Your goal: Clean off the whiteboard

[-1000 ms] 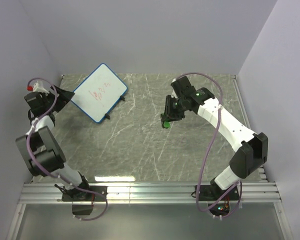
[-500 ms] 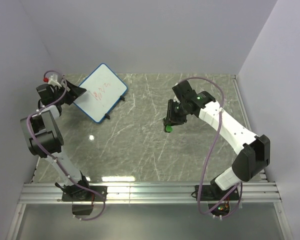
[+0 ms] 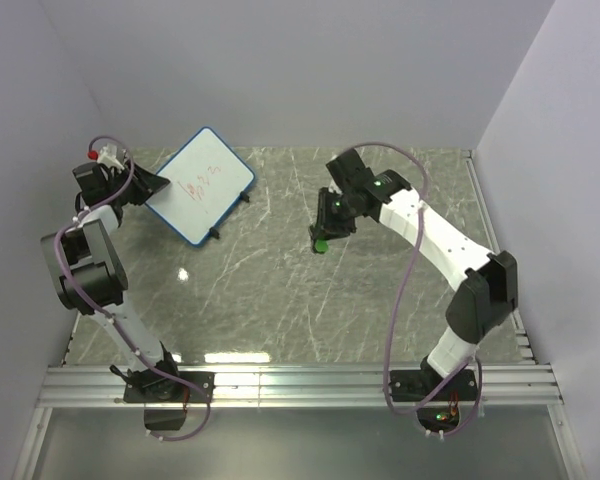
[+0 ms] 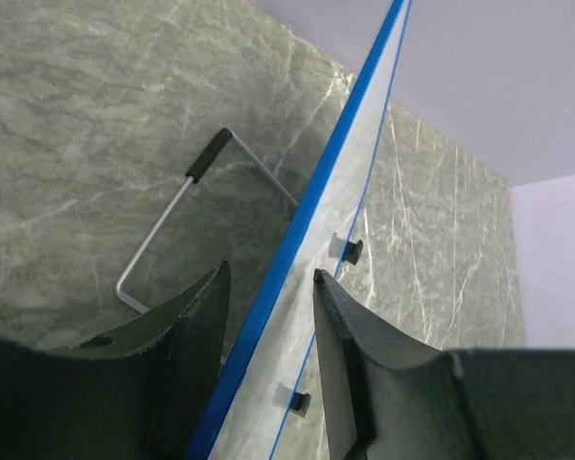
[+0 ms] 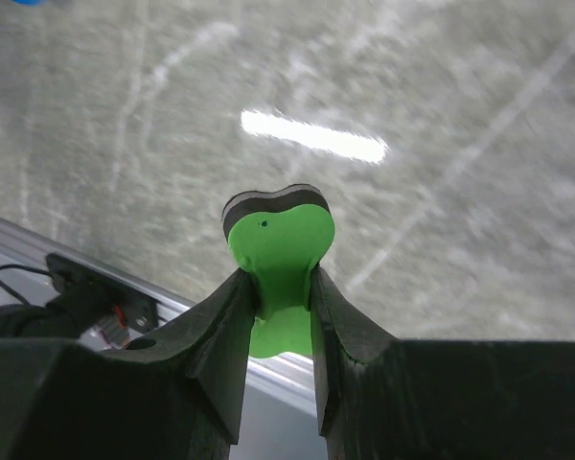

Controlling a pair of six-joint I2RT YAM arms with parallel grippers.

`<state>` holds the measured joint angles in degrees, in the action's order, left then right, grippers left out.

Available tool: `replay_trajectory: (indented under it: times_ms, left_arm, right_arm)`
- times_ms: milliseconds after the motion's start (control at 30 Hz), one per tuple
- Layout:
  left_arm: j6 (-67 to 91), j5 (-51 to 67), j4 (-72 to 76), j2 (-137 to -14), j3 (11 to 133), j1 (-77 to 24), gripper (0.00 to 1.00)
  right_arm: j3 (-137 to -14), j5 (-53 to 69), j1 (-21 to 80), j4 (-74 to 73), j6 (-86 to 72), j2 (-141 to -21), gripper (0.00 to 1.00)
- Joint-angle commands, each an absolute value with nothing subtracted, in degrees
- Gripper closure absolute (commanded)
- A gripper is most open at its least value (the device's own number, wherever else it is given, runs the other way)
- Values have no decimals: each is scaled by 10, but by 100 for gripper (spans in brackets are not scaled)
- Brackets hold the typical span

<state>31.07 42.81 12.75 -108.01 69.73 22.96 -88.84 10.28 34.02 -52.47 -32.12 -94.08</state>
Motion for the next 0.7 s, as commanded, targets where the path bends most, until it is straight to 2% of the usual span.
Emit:
replay_trajectory:
  times_ms: [0, 133, 367, 500, 667]
  left_arm:
    - [302, 438, 131, -1020, 682, 219, 100]
    - [317, 452, 138, -997, 676, 213, 100]
    - [324, 418, 73, -959, 689, 191, 100]
    - [302, 385, 37, -930, 660, 184, 100]
    - [276, 384, 28, -918, 628, 184, 63]
  right_arm:
    - [-980, 111, 361, -505, -316, -987, 100]
    - [-1026, 110, 382, -513, -316, -1015, 100]
    - [-1026, 128, 395, -472, -311, -1018, 100]
    - [-1107, 148, 401, -434, -313, -1061, 100]
    - [-1252, 152, 418, -480, -312, -1144, 100]
